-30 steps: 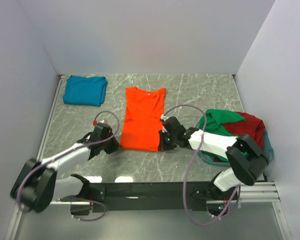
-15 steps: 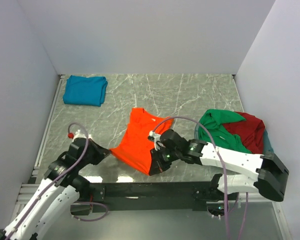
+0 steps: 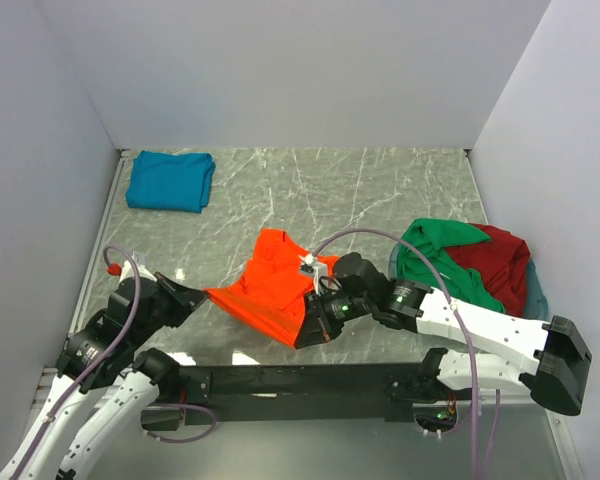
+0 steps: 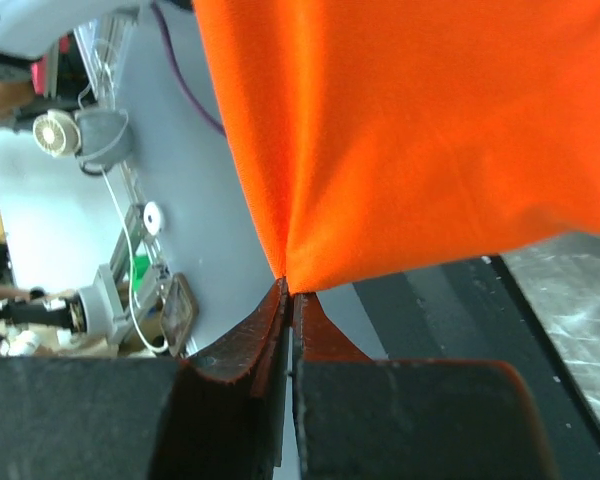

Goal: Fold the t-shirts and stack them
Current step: Fold the tshirt

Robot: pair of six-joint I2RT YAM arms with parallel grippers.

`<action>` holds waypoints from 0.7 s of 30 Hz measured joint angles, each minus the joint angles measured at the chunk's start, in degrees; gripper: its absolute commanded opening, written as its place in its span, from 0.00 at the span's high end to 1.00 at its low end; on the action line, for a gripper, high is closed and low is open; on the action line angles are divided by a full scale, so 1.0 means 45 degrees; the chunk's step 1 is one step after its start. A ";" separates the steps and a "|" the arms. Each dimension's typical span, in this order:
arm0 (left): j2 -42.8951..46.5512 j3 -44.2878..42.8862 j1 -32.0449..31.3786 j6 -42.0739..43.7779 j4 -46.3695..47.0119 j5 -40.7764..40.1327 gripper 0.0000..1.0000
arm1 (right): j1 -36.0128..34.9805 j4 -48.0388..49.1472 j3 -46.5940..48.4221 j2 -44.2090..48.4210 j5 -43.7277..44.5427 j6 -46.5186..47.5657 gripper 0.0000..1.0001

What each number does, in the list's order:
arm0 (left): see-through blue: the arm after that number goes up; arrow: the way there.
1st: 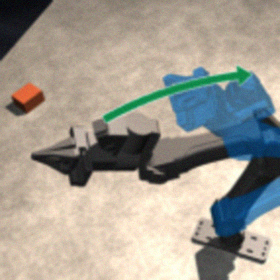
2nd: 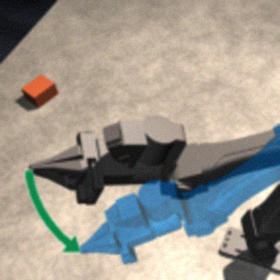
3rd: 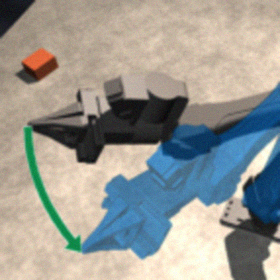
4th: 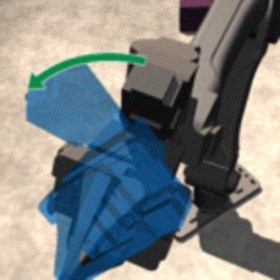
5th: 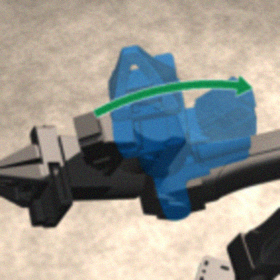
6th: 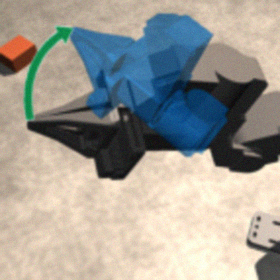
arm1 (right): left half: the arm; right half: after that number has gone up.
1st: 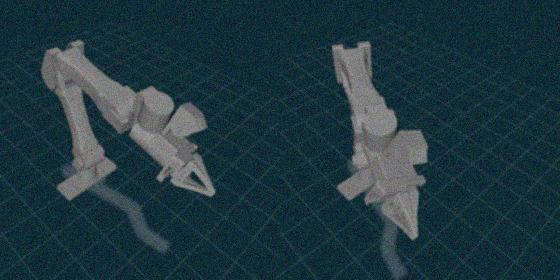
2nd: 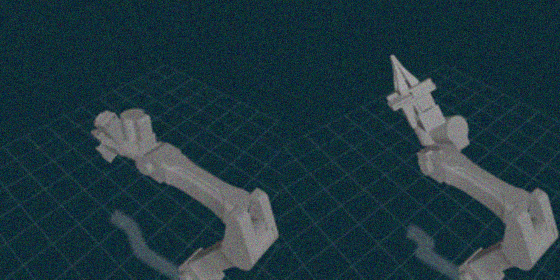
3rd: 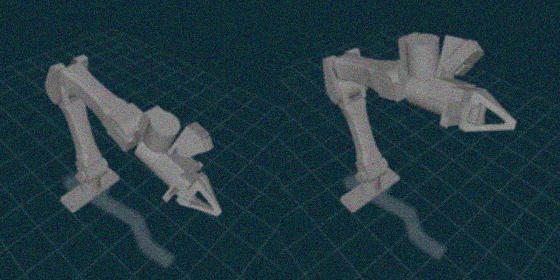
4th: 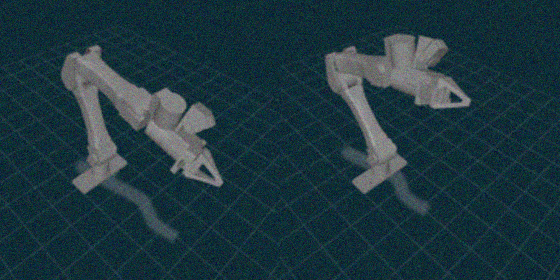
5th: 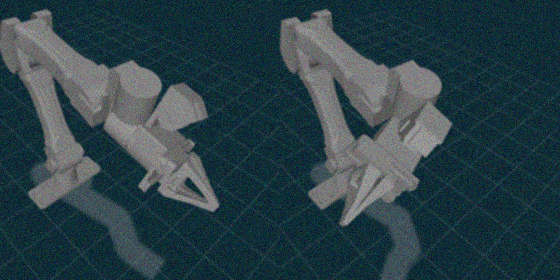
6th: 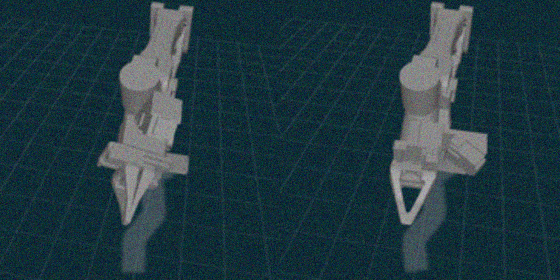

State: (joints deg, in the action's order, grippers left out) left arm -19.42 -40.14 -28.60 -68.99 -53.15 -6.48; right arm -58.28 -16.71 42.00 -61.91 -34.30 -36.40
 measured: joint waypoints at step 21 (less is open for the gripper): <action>-0.6261 -0.1593 -0.0073 0.1049 0.3954 -0.1477 0.99 | 0.4459 -0.0461 0.0408 -0.0151 -0.0777 0.1234 1.00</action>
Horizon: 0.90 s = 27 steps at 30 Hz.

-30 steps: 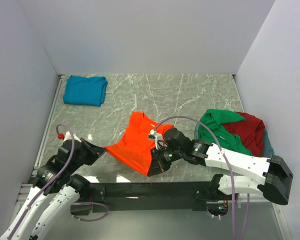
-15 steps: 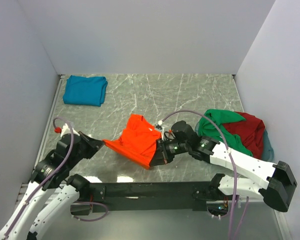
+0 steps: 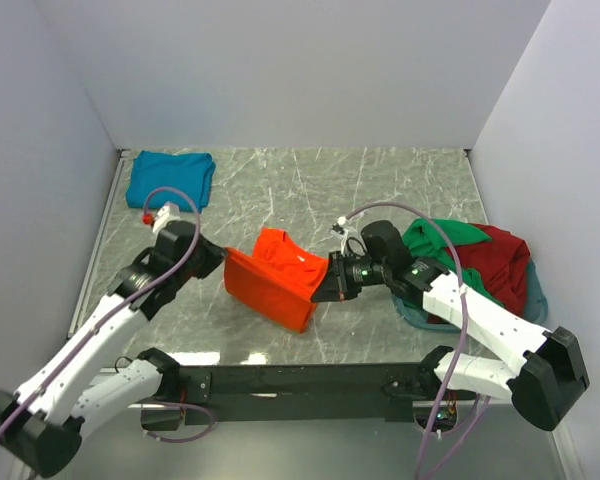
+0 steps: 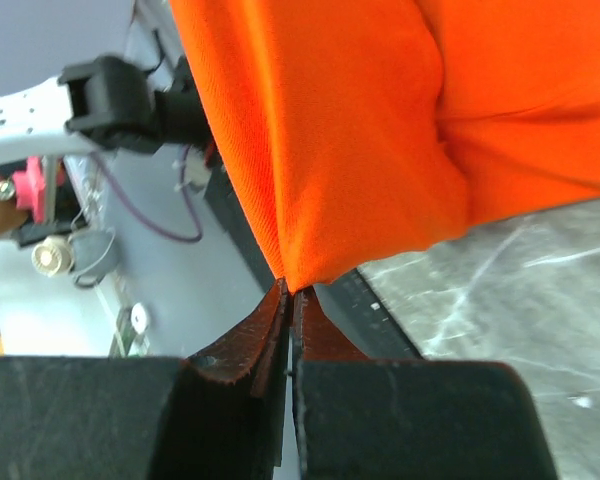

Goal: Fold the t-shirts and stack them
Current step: Fold the tshirt

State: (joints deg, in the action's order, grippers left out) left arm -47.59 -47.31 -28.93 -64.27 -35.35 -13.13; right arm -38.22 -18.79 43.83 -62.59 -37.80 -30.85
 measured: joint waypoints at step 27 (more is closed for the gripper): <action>-0.9661 -0.4386 0.0457 0.2103 0.3638 0.0384 0.99 | 0.3541 0.0364 0.1273 -0.3463 0.0617 0.0724 1.00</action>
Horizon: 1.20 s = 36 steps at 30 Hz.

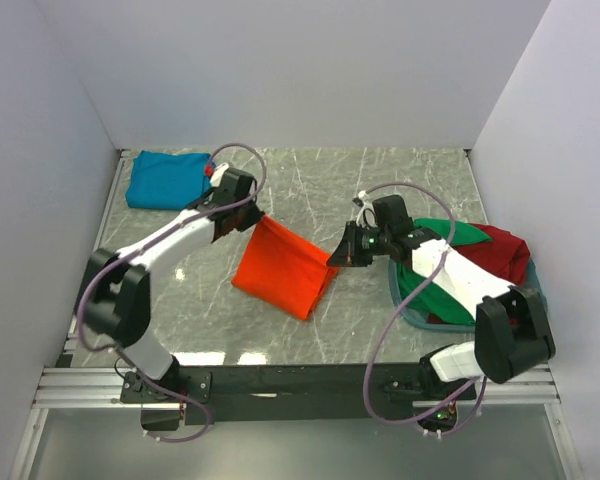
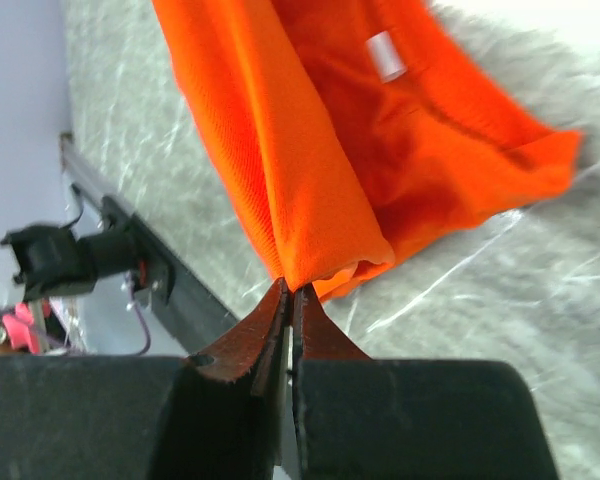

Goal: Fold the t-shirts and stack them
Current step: Fold the tshirt

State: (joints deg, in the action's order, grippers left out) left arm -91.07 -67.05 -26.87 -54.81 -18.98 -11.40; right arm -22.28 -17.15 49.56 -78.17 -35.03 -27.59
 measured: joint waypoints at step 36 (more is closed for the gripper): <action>-0.0393 0.2191 -0.0627 0.0903 0.1987 0.1112 0.01 | -0.2419 0.1297 0.0408 -0.1982 0.2385 -0.1656 0.16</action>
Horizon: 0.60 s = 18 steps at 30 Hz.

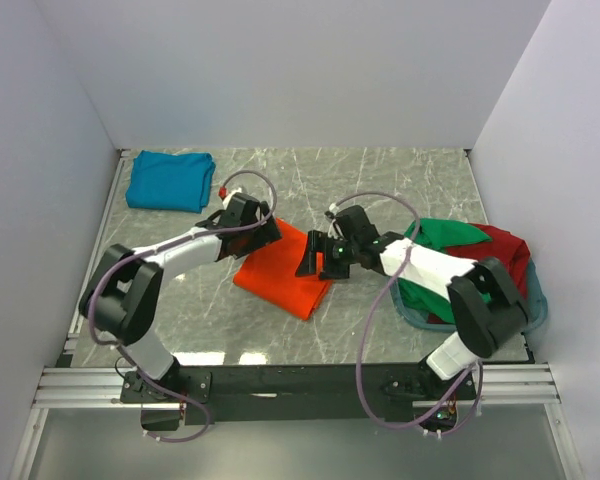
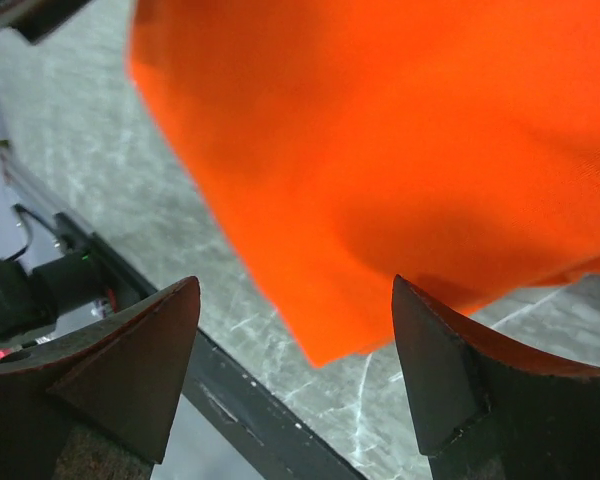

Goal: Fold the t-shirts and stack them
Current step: Fold the tshirt

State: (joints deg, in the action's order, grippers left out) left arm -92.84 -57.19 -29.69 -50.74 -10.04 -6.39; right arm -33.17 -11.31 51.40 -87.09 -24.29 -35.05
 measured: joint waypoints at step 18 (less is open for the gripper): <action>0.0529 0.2769 -0.0083 -0.1472 0.1991 0.0248 0.01 | 0.1093 0.0102 0.0884 -0.2730 -0.0291 0.0510 0.15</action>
State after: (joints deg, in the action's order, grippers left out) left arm -90.45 -44.73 -30.06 -57.36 -1.08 -5.28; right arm -28.25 -10.85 55.37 -99.37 -25.61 -32.75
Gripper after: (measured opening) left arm 0.994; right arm 0.840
